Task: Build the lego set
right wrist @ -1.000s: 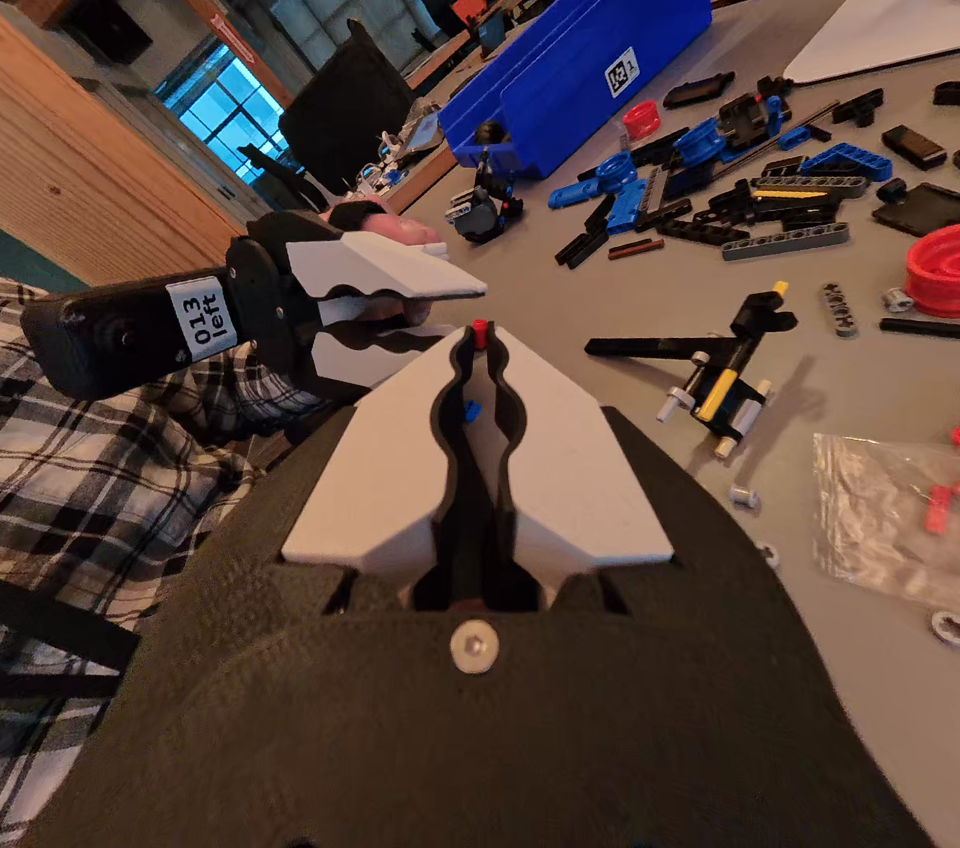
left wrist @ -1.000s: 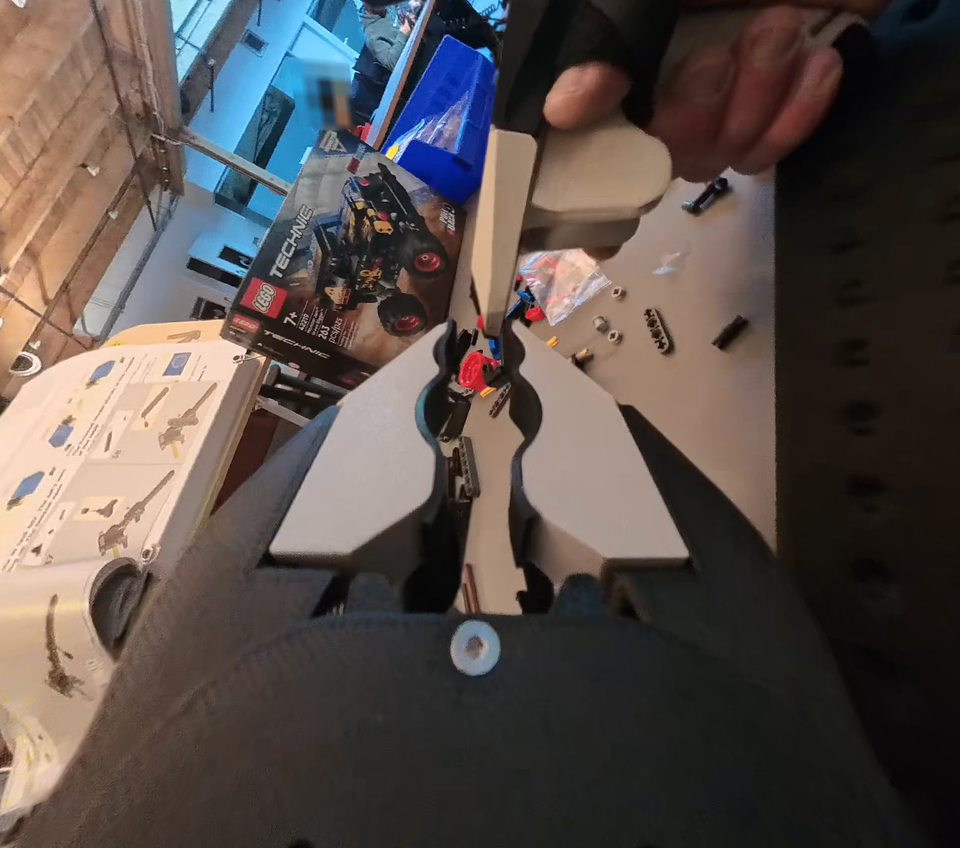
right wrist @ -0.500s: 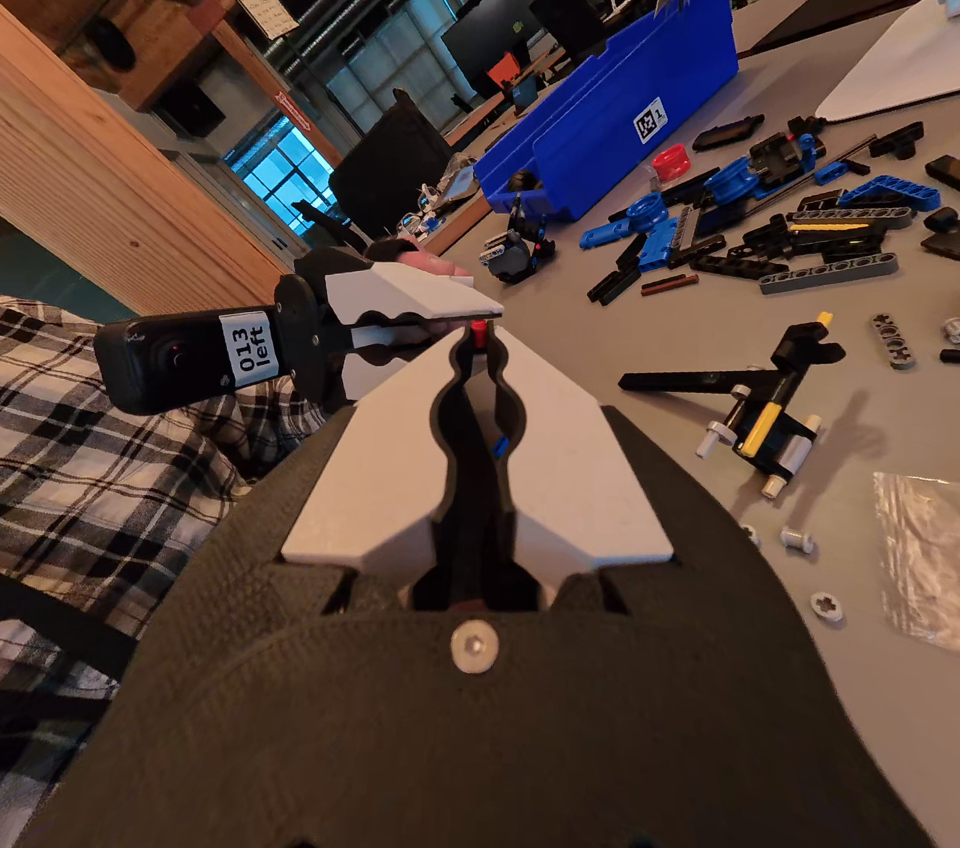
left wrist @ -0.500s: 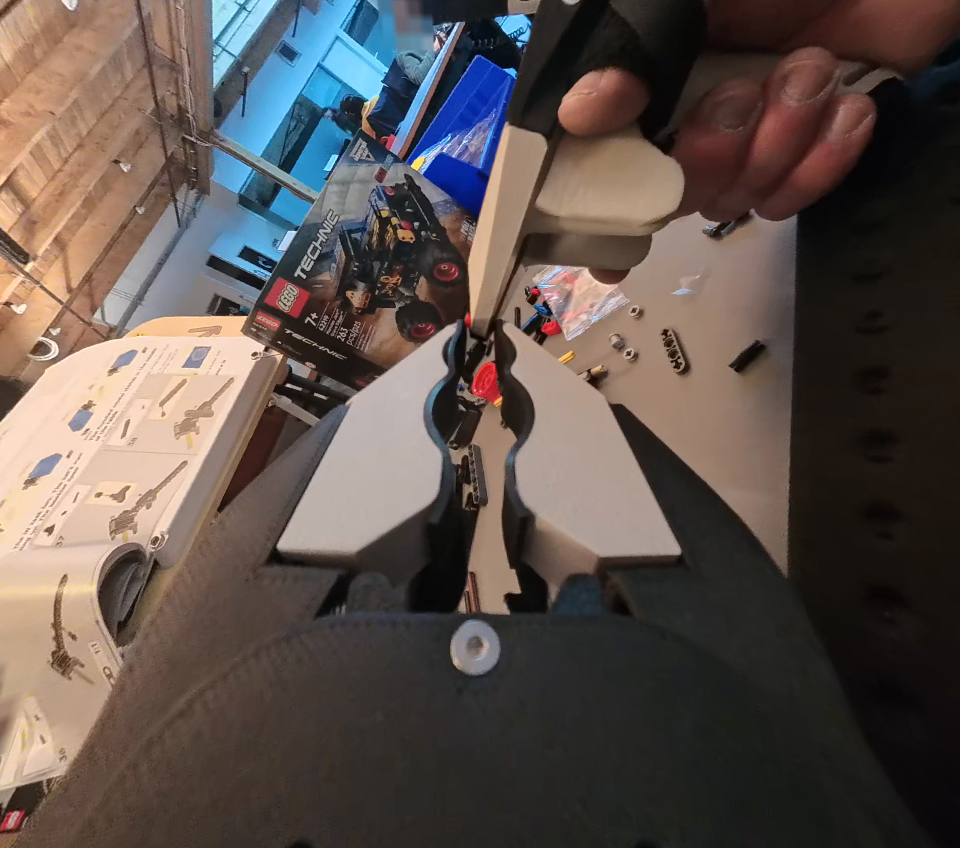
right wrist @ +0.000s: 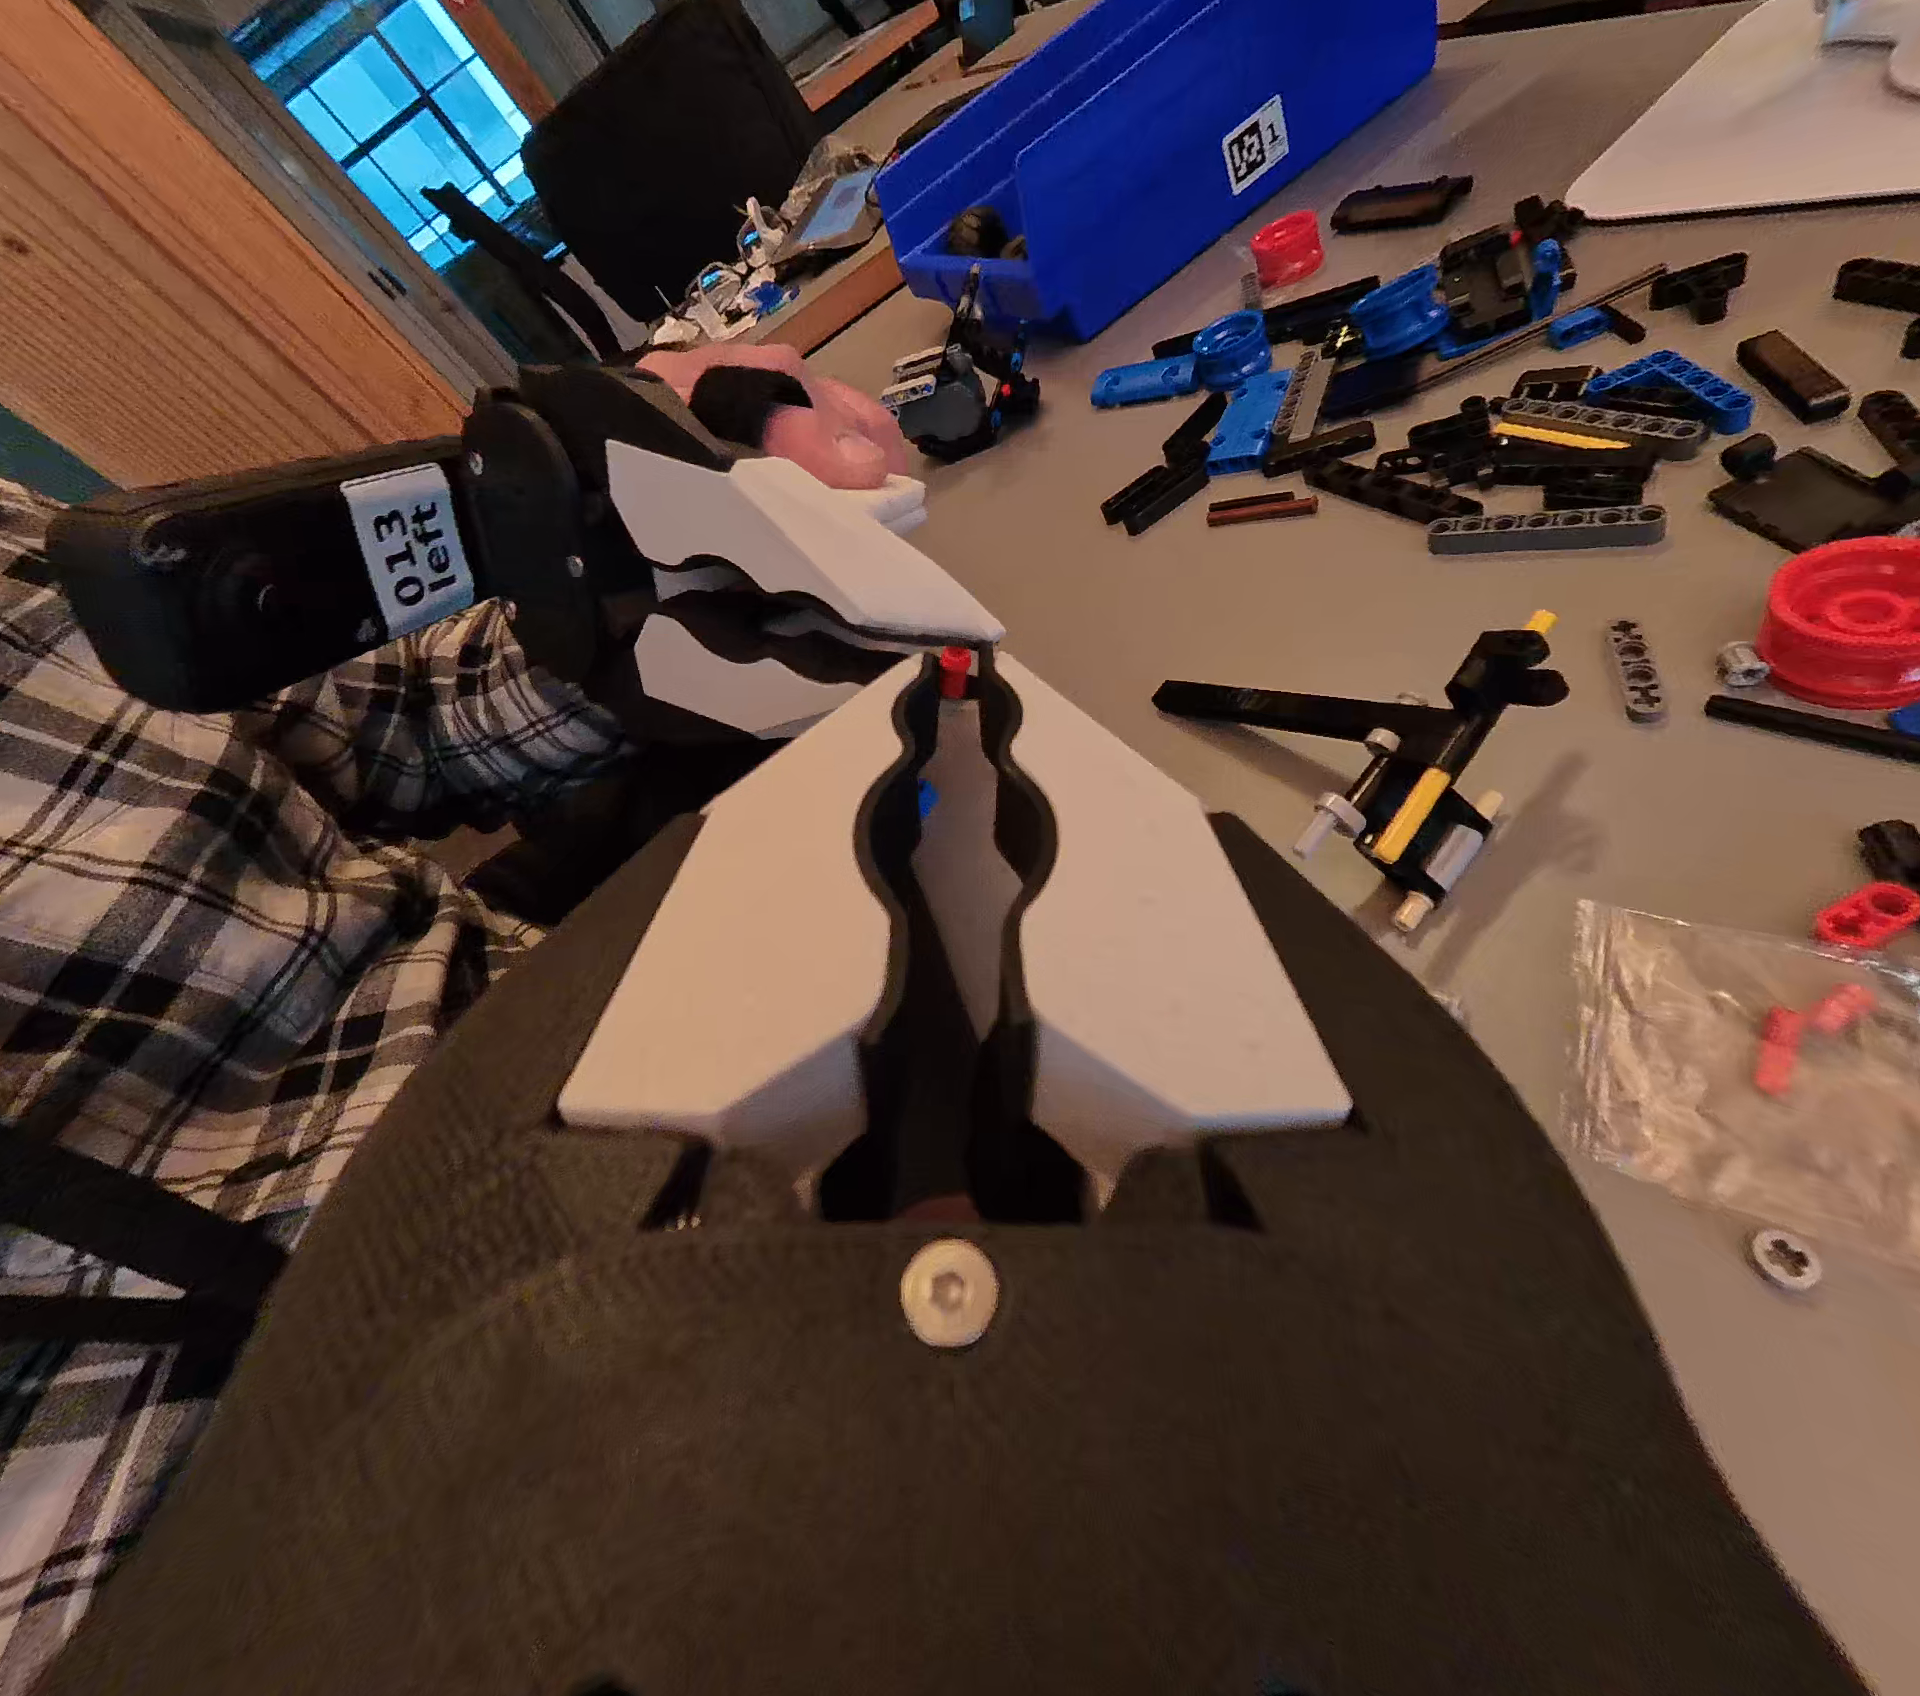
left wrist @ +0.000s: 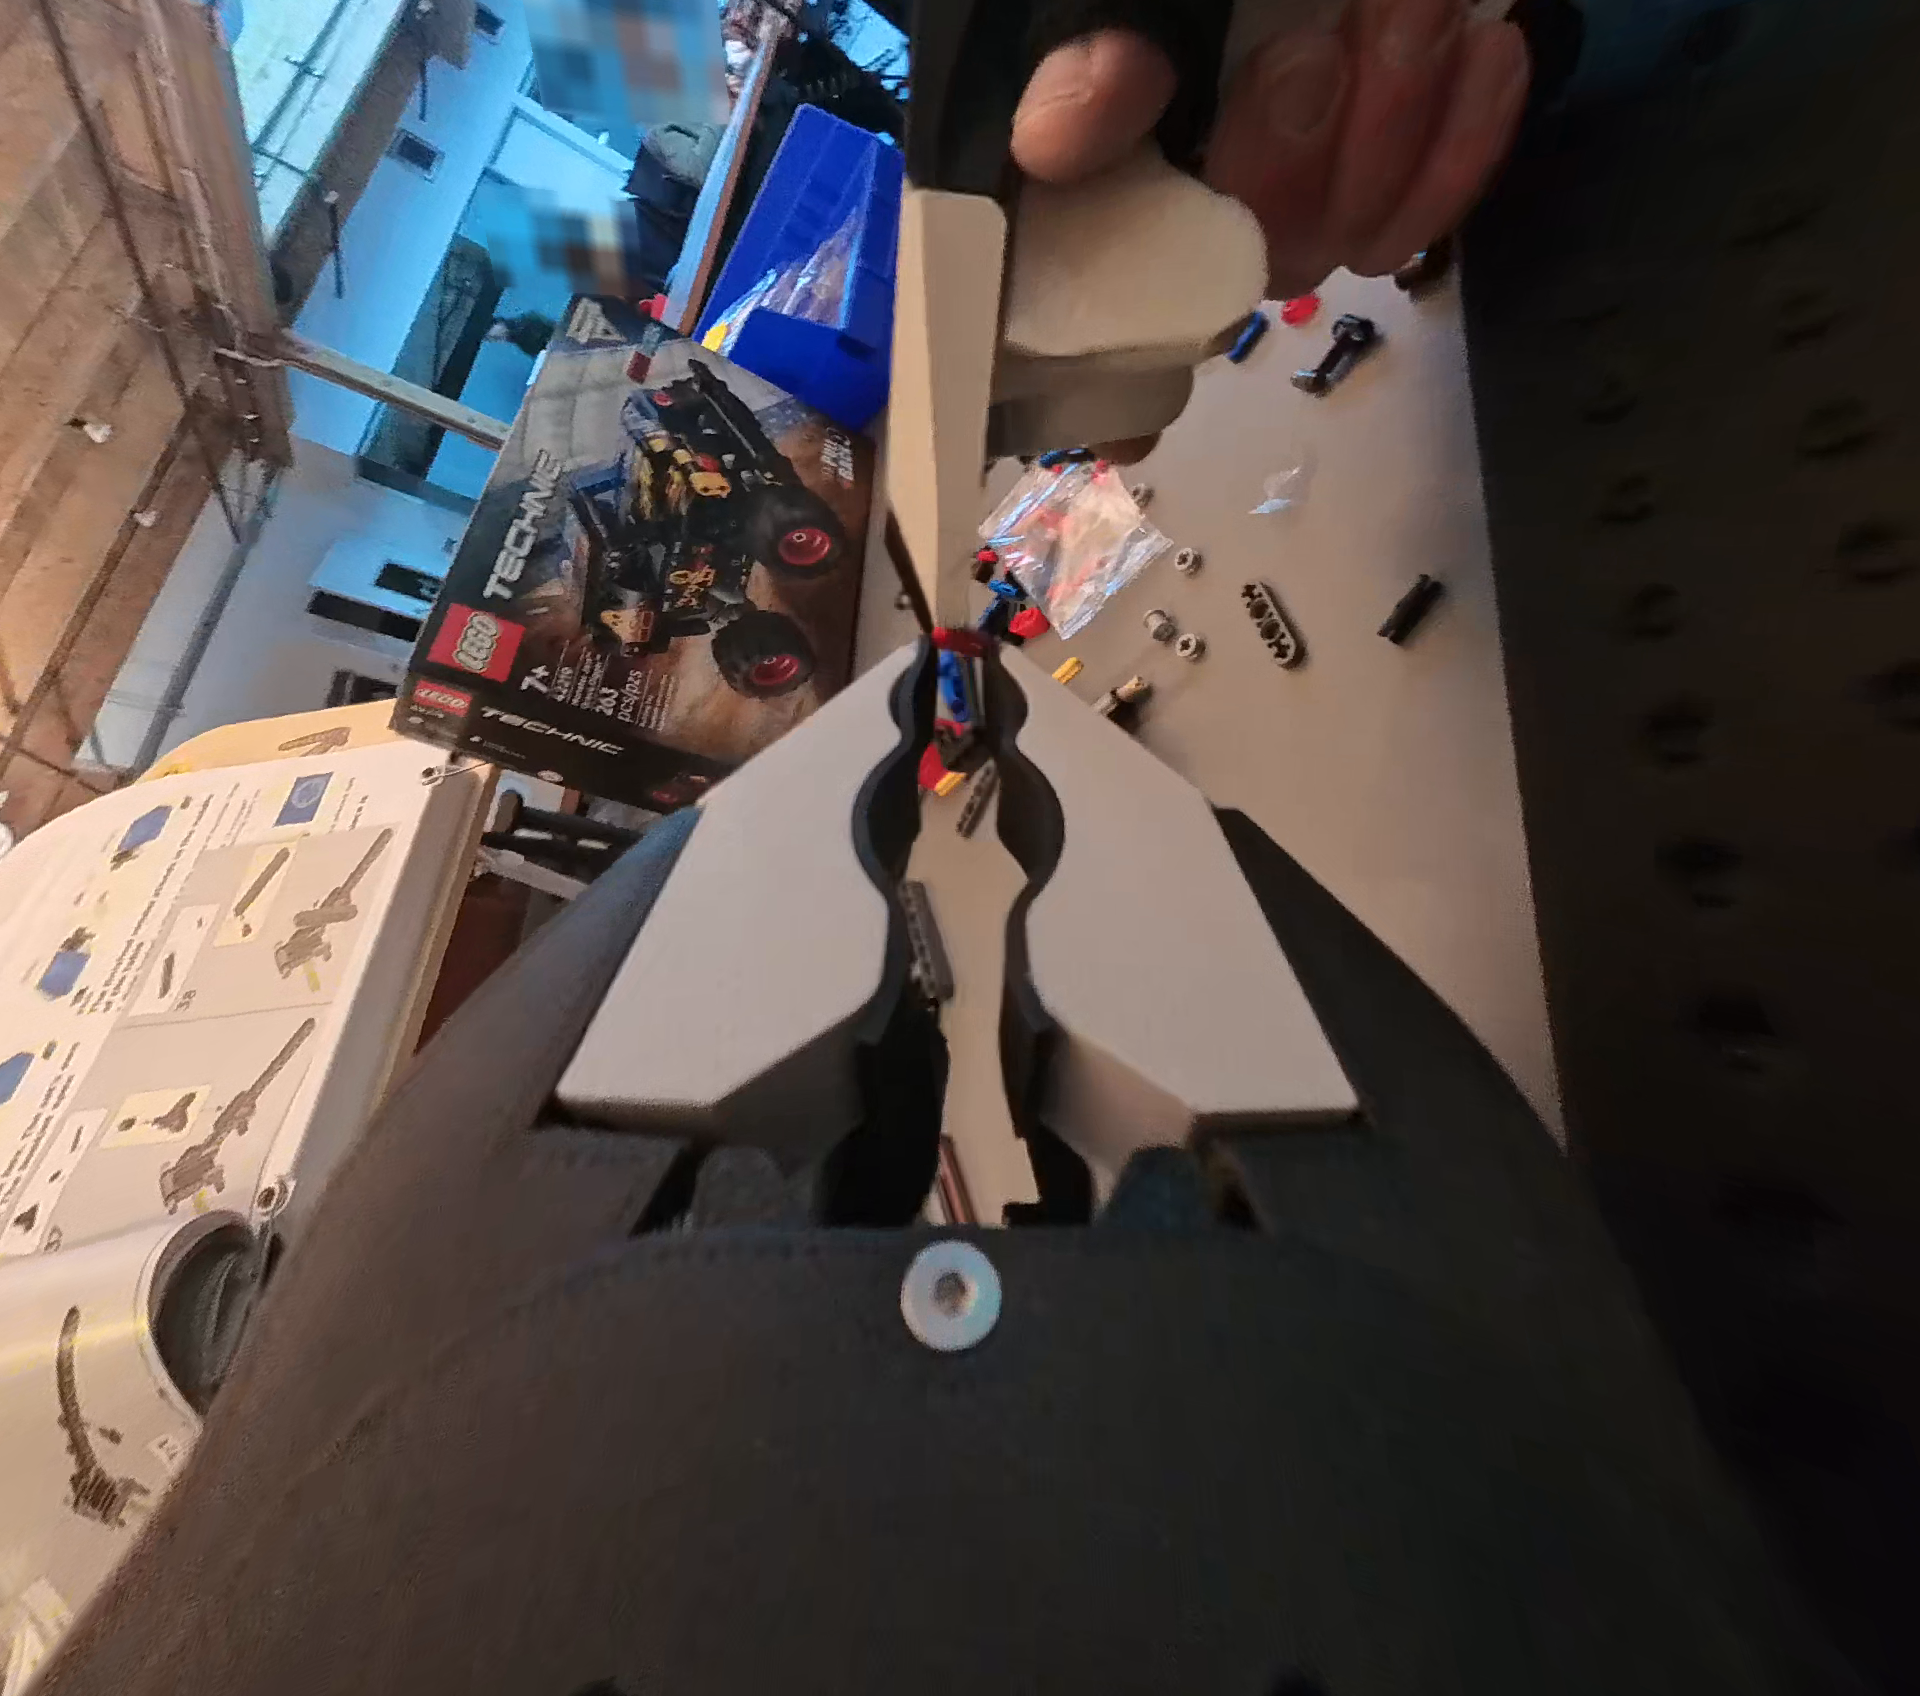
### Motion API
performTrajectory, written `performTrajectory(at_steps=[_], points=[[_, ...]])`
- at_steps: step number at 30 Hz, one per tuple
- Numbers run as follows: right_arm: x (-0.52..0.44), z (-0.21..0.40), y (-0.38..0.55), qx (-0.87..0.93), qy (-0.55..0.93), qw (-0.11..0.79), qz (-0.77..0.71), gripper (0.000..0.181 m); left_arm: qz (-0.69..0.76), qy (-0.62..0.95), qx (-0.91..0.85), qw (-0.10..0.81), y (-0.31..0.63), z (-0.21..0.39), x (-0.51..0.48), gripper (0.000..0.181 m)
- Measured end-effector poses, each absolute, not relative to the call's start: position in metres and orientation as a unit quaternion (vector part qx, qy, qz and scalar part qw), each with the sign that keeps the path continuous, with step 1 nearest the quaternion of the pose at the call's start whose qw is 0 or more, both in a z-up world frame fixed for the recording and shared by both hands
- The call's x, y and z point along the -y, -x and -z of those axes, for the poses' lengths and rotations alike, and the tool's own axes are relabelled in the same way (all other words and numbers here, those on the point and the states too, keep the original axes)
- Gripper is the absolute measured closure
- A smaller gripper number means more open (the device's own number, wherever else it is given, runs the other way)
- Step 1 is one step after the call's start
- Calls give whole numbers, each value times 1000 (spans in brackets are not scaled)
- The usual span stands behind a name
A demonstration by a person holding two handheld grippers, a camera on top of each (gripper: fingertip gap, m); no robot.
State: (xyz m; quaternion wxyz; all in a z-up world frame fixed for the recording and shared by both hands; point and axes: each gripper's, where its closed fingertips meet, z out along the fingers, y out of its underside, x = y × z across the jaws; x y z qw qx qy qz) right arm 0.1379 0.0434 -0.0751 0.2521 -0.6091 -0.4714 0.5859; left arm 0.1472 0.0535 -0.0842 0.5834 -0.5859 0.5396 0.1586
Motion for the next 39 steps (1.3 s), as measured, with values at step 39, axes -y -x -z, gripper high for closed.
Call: performTrajectory(at_steps=[39], points=[[-48,62,-136,450,610,284,-587,177,-172,592,-502,606,-141,71,-59,179]])
